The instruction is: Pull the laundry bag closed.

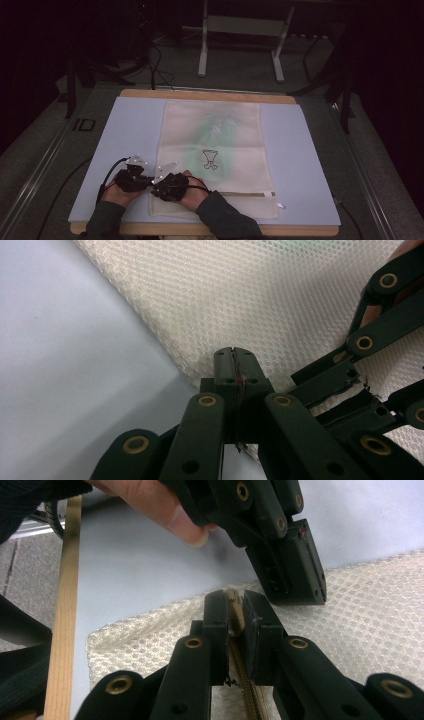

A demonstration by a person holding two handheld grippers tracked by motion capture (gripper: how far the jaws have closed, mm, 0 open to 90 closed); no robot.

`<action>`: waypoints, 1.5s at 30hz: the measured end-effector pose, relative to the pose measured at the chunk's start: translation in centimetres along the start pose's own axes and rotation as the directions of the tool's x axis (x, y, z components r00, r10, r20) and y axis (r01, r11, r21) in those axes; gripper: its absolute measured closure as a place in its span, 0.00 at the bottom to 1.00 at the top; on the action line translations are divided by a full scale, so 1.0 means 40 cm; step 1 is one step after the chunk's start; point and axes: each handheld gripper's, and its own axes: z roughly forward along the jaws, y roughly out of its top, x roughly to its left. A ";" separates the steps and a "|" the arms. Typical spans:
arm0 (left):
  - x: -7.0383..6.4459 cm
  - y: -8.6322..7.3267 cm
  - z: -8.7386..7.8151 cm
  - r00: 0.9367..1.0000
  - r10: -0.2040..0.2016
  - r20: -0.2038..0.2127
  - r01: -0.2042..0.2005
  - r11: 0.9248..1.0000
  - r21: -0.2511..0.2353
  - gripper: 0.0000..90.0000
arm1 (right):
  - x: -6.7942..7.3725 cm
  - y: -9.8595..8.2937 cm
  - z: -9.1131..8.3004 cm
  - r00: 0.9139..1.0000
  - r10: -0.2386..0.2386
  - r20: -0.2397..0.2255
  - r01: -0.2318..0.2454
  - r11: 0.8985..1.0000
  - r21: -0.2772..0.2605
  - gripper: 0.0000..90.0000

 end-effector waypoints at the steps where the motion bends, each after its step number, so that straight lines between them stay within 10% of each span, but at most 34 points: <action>1: 0.001 0.000 0.000 1.000 -0.005 0.004 0.005 1.000 0.001 1.00 | 0.001 0.000 0.000 1.000 -0.005 0.002 0.005 1.000 0.001 0.91; 45: -0.006 0.009 0.001 1.000 0.024 -0.019 -0.024 0.999 0.027 1.00 | 0.008 -0.029 -0.048 0.997 -0.063 0.047 0.061 0.997 0.048 0.91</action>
